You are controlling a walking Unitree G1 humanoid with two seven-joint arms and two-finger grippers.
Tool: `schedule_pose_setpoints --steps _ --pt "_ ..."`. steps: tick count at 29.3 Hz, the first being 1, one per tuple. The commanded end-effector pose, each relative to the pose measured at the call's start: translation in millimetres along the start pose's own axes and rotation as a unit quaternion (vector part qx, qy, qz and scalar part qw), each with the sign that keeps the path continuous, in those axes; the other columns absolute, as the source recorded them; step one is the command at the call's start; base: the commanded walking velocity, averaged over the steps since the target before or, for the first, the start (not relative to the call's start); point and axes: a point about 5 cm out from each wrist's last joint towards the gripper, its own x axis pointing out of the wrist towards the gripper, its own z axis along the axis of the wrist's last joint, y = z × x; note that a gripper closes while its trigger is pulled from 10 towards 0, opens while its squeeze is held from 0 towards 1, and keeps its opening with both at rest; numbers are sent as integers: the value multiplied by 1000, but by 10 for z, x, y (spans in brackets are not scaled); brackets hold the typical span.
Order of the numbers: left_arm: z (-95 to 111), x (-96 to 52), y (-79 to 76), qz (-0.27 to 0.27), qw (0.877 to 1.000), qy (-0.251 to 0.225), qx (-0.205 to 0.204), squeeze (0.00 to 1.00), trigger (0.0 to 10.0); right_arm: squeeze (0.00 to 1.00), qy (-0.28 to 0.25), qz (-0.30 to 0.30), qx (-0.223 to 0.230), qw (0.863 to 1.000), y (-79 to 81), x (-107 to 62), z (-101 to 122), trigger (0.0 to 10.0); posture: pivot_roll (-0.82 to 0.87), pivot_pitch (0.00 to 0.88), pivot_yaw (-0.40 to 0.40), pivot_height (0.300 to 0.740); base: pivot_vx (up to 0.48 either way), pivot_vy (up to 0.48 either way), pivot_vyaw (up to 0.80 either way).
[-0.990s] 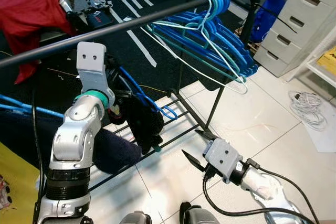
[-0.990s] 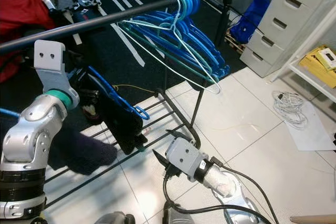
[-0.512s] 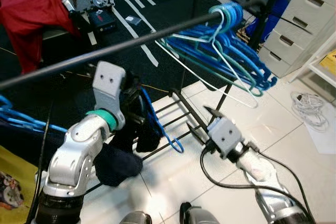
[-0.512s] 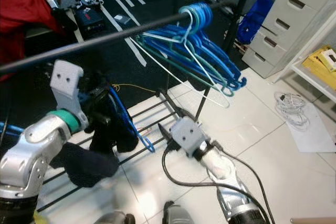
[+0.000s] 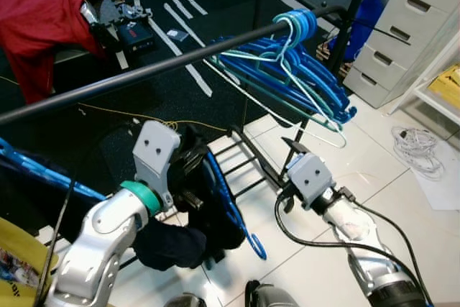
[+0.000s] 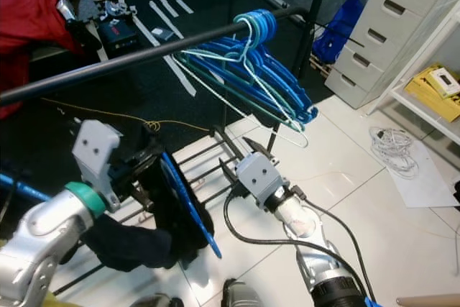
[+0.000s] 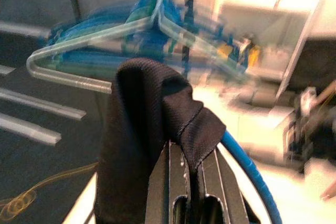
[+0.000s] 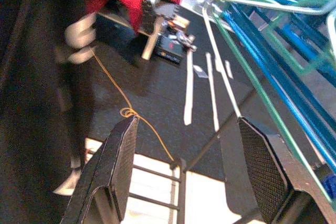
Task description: Hang hanger
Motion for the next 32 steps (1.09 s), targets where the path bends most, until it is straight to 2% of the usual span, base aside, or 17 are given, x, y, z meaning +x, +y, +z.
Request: schedule_pose_setpoints --steps 1,3,4,5,7,8,9,11,13,17,19,23,25,27,29,32 --pt "186 16 24 4 999 -36 -6 0 10000 0 5 32 -9 999 111 -70 -40 10000 -52 56 49 740 0 0 0" --pt "247 40 39 3 999 -48 -5 0 10000 0 5 52 -16 998 162 -108 -50 10000 -53 56 49 740 0 0 0" --pt "358 76 68 -4 998 -69 -1 0 10000 0 14 91 -29 995 255 -248 -94 10000 -58 58 49 740 0 0 0" --pt "393 85 77 -7 997 -74 0 0 10000 0 18 103 -33 994 281 -302 -109 10000 -58 58 49 740 0 0 0" --pt "393 85 77 -7 997 -74 0 0 10000 0 18 103 -33 994 281 -302 -109 10000 -58 58 49 740 0 0 0" --pt "425 92 85 -10 997 -82 2 0 10000 0 20 116 -40 992 316 -382 -124 10000 -62 60 48 740 0 0 0" --pt "425 92 85 -10 997 -82 2 0 10000 0 20 116 -40 992 316 -382 -124 10000 -62 60 48 740 0 0 0" --pt "464 107 82 -14 996 -92 1 0 10000 0 10 132 -68 989 382 -512 -102 10000 -69 65 52 740 0 0 0" --pt "471 112 70 -18 995 -95 -1 0 10000 0 1 129 -77 989 393 -534 -76 10000 -69 65 52 740 0 0 0" --pt "476 118 52 -21 995 -94 -3 0 10000 0 -12 123 -84 989 395 -519 -37 10000 -69 65 56 740 0 0 0" --pt "496 138 21 -29 995 -93 -9 0 10000 0 -39 109 -83 990 405 -410 71 10000 -64 62 62 740 0 0 0" --pt "514 152 13 -32 995 -92 -12 0 10000 0 -53 104 -78 990 416 -344 131 10000 -65 62 62 740 0 0 0" --pt "537 163 14 -33 995 -94 -12 0 10000 0 -54 87 -53 993 416 -249 126 10000 -59 58 63 740 0 0 0" --pt "537 163 14 -33 995 -94 -12 0 10000 0 -54 87 -53 993 416 -249 126 10000 -59 58 63 740 0 0 0" --pt "550 170 11 -35 995 -96 -13 0 10000 0 -56 76 -28 995 426 -173 134 10000 -56 57 65 740 0 0 0" --pt "552 172 10 -35 995 -97 -13 0 10000 0 -58 76 -19 995 435 -150 142 10000 -56 57 65 740 0 0 0"
